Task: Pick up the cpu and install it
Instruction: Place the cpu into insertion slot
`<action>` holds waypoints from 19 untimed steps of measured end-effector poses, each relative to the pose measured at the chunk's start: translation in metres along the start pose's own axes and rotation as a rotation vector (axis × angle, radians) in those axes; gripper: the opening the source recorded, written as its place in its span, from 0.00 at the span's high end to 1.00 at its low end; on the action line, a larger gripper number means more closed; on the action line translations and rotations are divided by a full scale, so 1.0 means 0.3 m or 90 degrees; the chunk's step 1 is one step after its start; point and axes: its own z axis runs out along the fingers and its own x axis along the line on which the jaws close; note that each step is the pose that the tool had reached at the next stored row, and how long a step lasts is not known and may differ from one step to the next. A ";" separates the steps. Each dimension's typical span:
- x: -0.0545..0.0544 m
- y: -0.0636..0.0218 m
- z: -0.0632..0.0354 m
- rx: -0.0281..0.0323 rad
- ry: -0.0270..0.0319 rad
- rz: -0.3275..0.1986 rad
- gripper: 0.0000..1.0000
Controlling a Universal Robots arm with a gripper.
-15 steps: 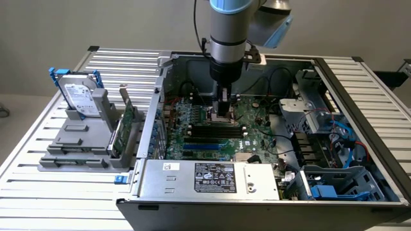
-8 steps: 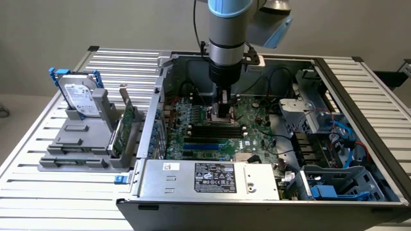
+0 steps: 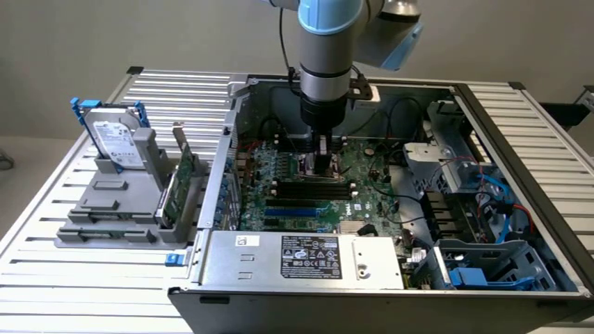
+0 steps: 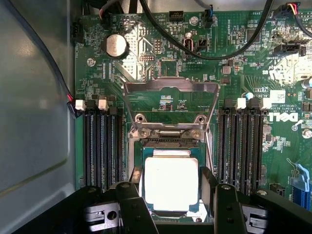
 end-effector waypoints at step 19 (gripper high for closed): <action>-0.002 -0.005 0.024 -0.0018 -0.0001 0.000 0.45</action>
